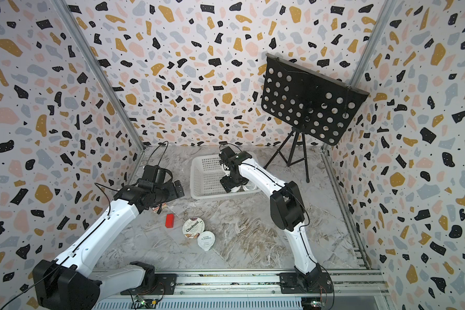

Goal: Put the yogurt in the basket
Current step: Place the yogurt in the basket.

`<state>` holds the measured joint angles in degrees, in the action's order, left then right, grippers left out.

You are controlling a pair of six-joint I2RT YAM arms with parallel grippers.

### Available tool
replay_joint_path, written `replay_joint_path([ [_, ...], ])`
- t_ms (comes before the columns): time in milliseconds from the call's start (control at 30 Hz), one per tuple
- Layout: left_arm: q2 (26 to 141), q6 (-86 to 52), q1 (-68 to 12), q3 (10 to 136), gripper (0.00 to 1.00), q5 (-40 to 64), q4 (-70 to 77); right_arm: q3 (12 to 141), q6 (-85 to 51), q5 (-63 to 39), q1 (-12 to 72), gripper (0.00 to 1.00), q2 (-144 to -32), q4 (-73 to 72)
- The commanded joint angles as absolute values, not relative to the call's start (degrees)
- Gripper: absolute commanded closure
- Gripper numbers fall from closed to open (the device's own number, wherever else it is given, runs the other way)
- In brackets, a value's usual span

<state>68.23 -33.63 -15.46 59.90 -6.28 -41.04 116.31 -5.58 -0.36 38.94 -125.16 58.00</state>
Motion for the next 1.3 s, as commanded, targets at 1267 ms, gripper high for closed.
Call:
replay_joint_path([
  [1267,68.0,-32.7,-15.6,59.6,0.0,-6.4,-39.8,119.0,-4.8,2.4,38.8,0.12,-123.6,60.9],
])
